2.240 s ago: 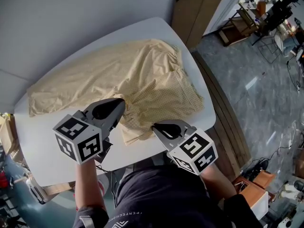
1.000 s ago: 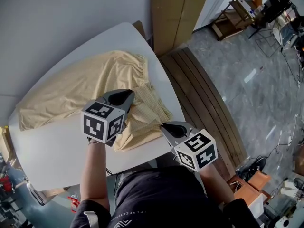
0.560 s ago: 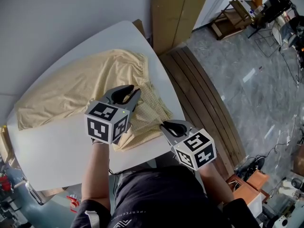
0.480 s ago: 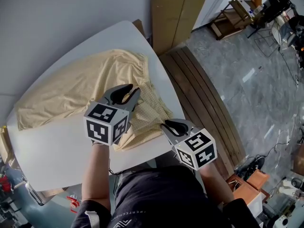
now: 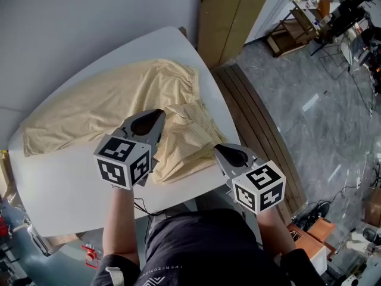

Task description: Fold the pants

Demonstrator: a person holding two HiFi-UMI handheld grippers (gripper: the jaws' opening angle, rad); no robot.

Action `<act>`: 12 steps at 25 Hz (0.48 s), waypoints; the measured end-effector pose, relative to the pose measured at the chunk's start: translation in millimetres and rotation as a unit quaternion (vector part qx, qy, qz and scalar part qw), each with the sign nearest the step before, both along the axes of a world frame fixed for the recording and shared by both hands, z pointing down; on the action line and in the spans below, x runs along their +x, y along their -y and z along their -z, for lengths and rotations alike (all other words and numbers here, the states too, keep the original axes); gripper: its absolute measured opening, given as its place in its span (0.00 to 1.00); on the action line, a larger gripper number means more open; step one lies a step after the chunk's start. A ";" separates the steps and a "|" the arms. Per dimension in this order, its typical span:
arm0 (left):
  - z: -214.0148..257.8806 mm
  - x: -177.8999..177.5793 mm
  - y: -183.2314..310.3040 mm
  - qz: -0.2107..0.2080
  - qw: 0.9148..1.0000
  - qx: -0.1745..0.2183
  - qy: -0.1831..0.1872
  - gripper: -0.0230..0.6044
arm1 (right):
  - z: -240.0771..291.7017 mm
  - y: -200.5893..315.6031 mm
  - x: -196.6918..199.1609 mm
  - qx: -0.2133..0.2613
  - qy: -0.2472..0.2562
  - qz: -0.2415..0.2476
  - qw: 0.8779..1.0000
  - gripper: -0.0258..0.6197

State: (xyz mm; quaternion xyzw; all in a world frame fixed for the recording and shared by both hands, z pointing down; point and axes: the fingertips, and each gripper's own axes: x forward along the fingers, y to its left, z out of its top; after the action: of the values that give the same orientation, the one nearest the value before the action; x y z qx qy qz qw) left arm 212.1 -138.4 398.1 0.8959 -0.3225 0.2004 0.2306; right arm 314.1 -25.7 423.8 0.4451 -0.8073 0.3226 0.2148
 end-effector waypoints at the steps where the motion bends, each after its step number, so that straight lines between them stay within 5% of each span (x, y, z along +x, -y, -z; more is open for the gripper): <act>1: 0.2 -6.1 -4.6 -0.001 1.000 -0.002 0.000 0.04 | 1.8 -0.5 -5.7 0.001 -0.001 0.005 1.000 0.04; 12: 1.0 -104.4 -40.6 0.032 0.999 0.001 0.024 0.03 | 12.0 -4.9 -93.5 0.016 -0.038 0.073 0.996 0.04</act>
State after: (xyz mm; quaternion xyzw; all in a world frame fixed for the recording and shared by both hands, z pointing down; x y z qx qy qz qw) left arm 107.7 -97.8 397.1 0.8804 -0.3562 0.2142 0.2281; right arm 220.6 -20.8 411.8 0.4008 -0.8338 0.2756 0.2611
